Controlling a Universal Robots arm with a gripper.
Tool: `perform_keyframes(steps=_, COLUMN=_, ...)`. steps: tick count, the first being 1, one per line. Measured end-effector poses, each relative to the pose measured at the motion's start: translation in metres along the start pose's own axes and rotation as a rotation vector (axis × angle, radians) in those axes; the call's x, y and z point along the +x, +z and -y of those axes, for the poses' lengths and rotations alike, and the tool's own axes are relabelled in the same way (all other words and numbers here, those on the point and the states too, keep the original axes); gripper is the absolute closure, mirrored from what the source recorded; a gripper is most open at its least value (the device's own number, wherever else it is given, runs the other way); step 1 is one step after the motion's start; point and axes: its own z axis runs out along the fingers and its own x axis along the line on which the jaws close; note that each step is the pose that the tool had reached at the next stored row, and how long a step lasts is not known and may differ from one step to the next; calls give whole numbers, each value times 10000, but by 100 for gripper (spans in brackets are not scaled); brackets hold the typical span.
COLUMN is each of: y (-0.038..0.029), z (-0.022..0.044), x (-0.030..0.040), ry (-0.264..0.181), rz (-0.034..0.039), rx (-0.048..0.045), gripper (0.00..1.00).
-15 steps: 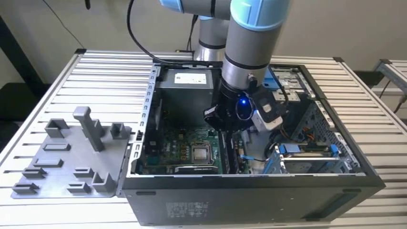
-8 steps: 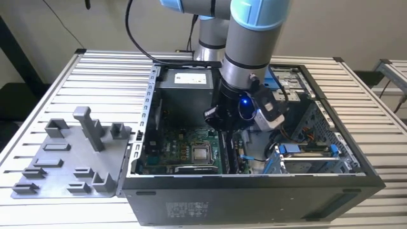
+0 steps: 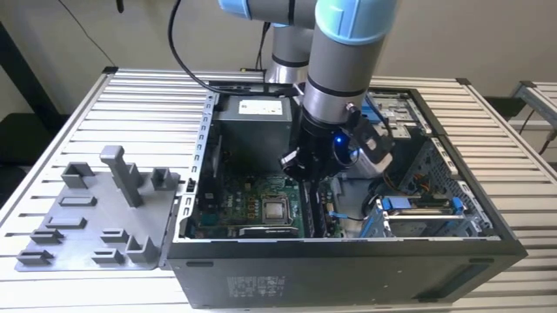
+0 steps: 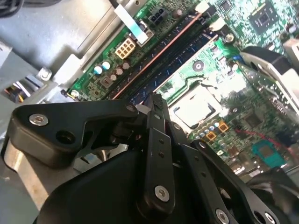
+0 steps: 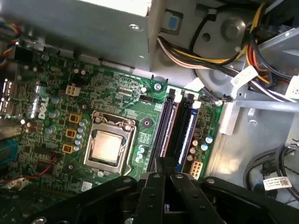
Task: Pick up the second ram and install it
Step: 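Press down the second ram until it locks into place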
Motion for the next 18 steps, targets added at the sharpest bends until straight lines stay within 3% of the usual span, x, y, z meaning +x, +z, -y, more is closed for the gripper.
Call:
perform_keyframes(steps=5, y=30, z=0, x=1, ry=-904, rz=-7, rx=-3, gripper=89)
perform_keyframes(steps=18, y=33, z=0, x=3, ry=-3221, rz=-22, rx=-15, gripper=89)
